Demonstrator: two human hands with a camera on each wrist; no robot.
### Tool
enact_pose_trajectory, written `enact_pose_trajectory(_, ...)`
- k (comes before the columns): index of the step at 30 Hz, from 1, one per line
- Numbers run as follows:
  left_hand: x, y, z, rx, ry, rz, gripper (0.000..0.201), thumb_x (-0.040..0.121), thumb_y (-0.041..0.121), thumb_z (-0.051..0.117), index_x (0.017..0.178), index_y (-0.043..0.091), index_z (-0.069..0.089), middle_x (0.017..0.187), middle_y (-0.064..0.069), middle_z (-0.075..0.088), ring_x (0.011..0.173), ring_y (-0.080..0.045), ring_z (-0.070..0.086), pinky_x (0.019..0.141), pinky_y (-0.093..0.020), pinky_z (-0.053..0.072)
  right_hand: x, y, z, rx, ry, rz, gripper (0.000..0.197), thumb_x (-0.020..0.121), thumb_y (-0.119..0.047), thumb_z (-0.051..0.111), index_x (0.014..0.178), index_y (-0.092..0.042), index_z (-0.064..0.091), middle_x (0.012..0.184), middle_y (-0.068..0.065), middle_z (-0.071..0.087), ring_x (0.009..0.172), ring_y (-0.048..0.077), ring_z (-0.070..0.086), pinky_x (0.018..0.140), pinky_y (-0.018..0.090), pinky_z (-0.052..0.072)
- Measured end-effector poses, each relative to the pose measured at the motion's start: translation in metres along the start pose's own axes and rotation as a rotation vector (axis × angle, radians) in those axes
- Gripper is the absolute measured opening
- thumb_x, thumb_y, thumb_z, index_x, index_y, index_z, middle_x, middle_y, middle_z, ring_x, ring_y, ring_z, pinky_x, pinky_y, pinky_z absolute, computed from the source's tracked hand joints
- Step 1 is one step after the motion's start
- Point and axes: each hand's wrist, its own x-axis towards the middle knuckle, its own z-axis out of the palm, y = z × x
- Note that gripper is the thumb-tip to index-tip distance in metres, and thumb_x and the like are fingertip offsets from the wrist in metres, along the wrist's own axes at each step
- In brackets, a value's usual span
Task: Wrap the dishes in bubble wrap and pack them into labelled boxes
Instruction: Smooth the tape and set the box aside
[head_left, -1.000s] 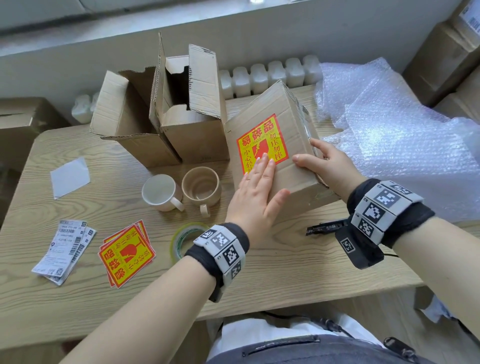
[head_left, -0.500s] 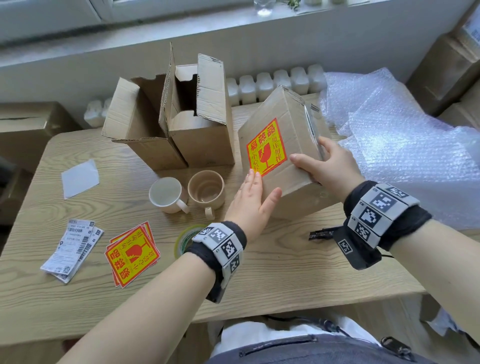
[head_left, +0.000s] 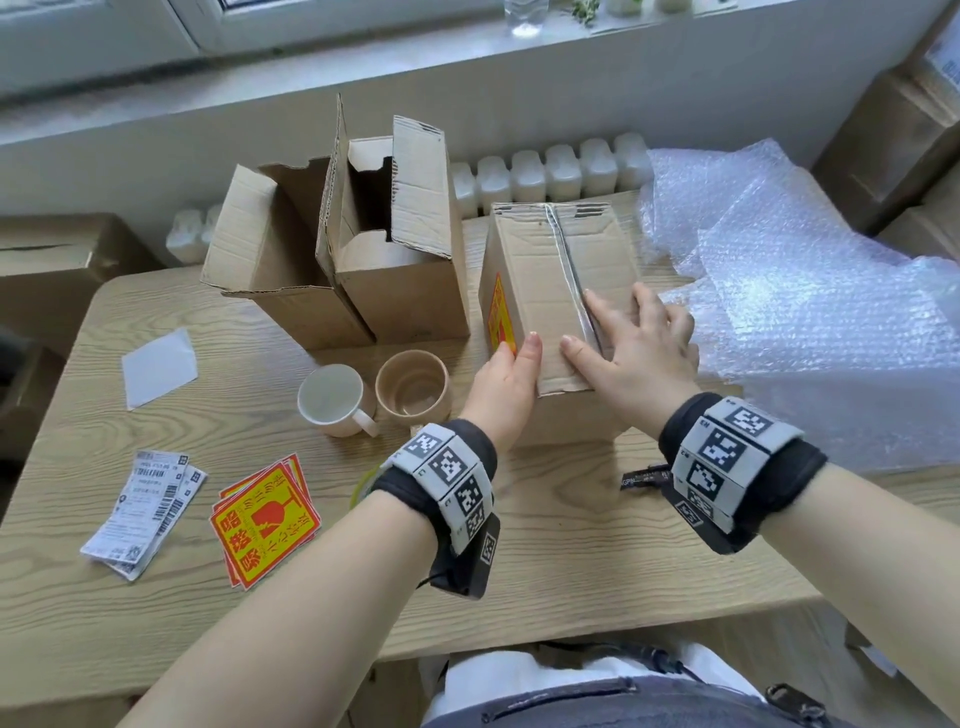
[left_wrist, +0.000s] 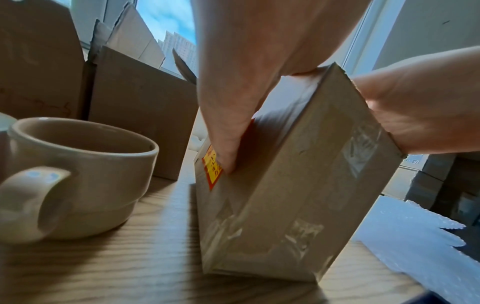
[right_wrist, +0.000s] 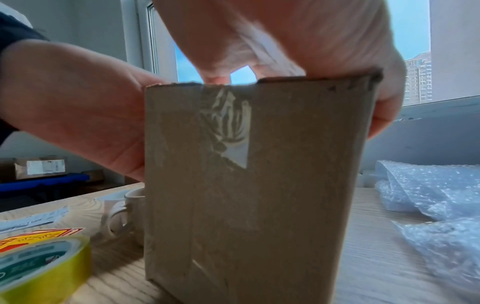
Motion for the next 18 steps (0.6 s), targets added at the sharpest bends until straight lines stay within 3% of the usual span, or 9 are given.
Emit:
enact_pose_trajectory(3,0.002,0.0,-0.005,0.035,0.073,0.05,0.054,0.101,0.044,0.03,0.132,0.005,0.049,0.138,-0.013,0.05,0.131,-0.025,0.043,0.102,-0.024,0.029,0.002,-0.007,0.002,0.006,0.011,0.003,0.064,0.087,-0.06,0.045,0.145,-0.04,0.026,0.157,0.005,0.004,0.139,0.032,0.004,0.112,0.049,0.012)
enact_pose_trajectory(5,0.003,-0.002,-0.011,0.064,0.126,0.064,0.045,0.103,0.035,0.03,0.128,0.006,0.054,0.134,-0.012,0.054,0.127,-0.025,0.046,0.099,-0.024,0.032,0.001,-0.015,0.004,0.004,-0.009,-0.004,0.064,0.088,-0.055,0.047,0.146,-0.034,0.027,0.157,0.005,0.001,0.14,0.033,0.001,0.112,0.048,0.011)
enact_pose_trajectory(10,0.002,-0.008,-0.022,0.13,0.114,0.097,0.043,0.103,0.036,0.031,0.124,0.011,0.059,0.125,-0.008,0.061,0.118,-0.022,0.052,0.098,-0.027,0.037,-0.003,-0.026,0.006,-0.039,-0.014,-0.008,0.063,0.089,-0.047,0.048,0.146,-0.029,0.028,0.158,0.006,-0.001,0.14,0.031,0.0,0.112,0.046,0.01)
enact_pose_trajectory(13,0.001,-0.011,-0.027,0.155,0.1,0.134,0.044,0.103,0.035,0.031,0.115,0.007,0.063,0.115,-0.008,0.066,0.109,-0.022,0.057,0.093,-0.03,0.041,-0.006,-0.029,0.006,-0.063,0.017,-0.017,0.061,0.089,-0.045,0.05,0.144,-0.028,0.032,0.158,0.008,0.002,0.142,0.029,-0.003,0.113,0.048,0.005)
enact_pose_trajectory(16,-0.006,-0.014,-0.037,0.19,0.111,0.18,0.041,0.103,0.032,0.032,0.107,0.007,0.064,0.106,-0.006,0.067,0.103,-0.022,0.059,0.087,-0.031,0.043,-0.012,-0.04,0.008,-0.042,0.112,-0.147,0.051,0.088,-0.038,0.054,0.136,-0.024,0.046,0.156,0.008,0.013,0.142,0.025,0.002,0.112,0.041,0.0)
enact_pose_trajectory(18,-0.014,-0.018,-0.049,0.211,0.137,0.177,0.037,0.102,0.031,0.034,0.111,0.009,0.062,0.11,-0.006,0.065,0.107,-0.023,0.057,0.087,-0.027,0.039,-0.017,-0.055,0.011,0.007,0.157,-0.264,0.042,0.086,-0.035,0.057,0.126,-0.022,0.056,0.151,0.007,0.028,0.14,0.025,0.012,0.109,0.037,0.005)
